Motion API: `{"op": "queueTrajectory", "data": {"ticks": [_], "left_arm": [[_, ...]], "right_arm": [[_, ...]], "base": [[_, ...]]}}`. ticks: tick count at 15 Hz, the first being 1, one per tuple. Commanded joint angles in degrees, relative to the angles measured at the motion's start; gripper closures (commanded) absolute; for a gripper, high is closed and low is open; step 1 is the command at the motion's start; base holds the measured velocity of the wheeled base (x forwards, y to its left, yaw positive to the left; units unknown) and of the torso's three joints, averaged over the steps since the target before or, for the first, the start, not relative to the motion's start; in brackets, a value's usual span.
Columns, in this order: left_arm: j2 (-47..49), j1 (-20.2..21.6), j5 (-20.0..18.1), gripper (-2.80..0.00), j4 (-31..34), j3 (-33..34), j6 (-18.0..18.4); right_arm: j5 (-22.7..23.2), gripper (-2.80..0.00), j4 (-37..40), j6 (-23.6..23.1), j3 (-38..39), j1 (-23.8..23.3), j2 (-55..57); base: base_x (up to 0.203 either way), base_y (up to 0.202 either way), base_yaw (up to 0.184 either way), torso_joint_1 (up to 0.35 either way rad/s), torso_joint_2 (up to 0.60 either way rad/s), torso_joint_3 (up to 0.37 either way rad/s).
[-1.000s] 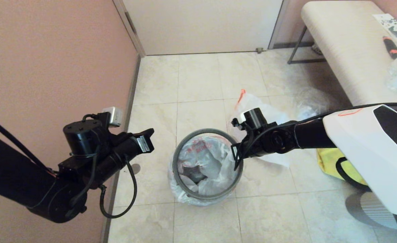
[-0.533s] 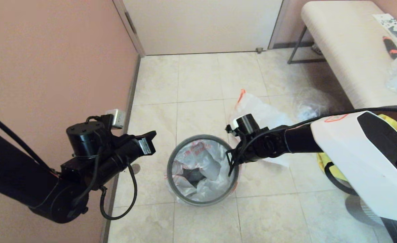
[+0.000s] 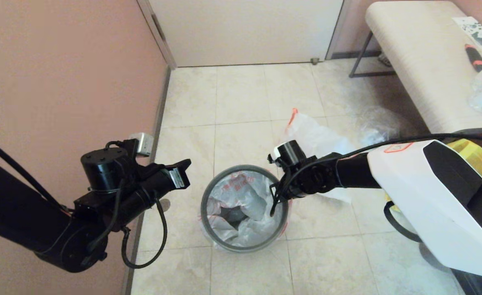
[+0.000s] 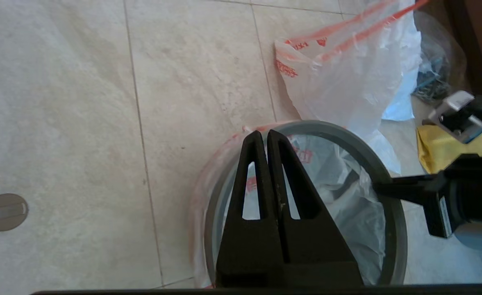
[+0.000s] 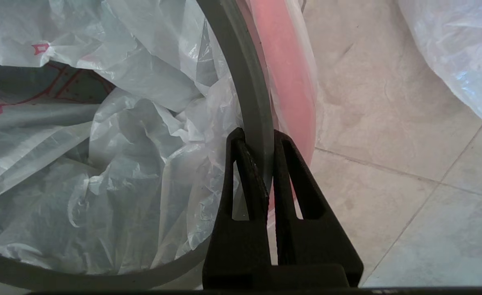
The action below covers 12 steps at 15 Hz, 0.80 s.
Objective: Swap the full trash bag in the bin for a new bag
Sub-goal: Place the trash can ring on the trash can
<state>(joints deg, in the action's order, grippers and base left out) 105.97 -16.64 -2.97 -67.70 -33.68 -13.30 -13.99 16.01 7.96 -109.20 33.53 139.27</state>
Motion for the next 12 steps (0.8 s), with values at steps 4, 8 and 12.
{"op": "queueTrajectory", "data": {"ticks": [4,8,12], "left_arm": [[-1.0,-0.1,0.0,0.0,-0.3,0.3,-0.1],[-1.0,-0.3,0.0,0.0,-0.3,0.4,-0.1],[-1.0,-0.7,0.0,0.0,-0.3,0.5,-0.1]], "right_arm": [[-2.1,0.0,-0.3,-0.1,-1.2,1.8,1.8],[-2.6,0.0,-0.4,-1.0,-3.0,2.5,3.4],[-3.8,0.0,-0.3,-1.6,-3.0,2.6,2.8]], "base": [[0.0,0.0,0.0,0.0,0.0,0.0],[0.0,0.0,0.0,0.0,0.0,0.0],[0.0,0.0,0.0,0.0,0.0,0.0]]}}
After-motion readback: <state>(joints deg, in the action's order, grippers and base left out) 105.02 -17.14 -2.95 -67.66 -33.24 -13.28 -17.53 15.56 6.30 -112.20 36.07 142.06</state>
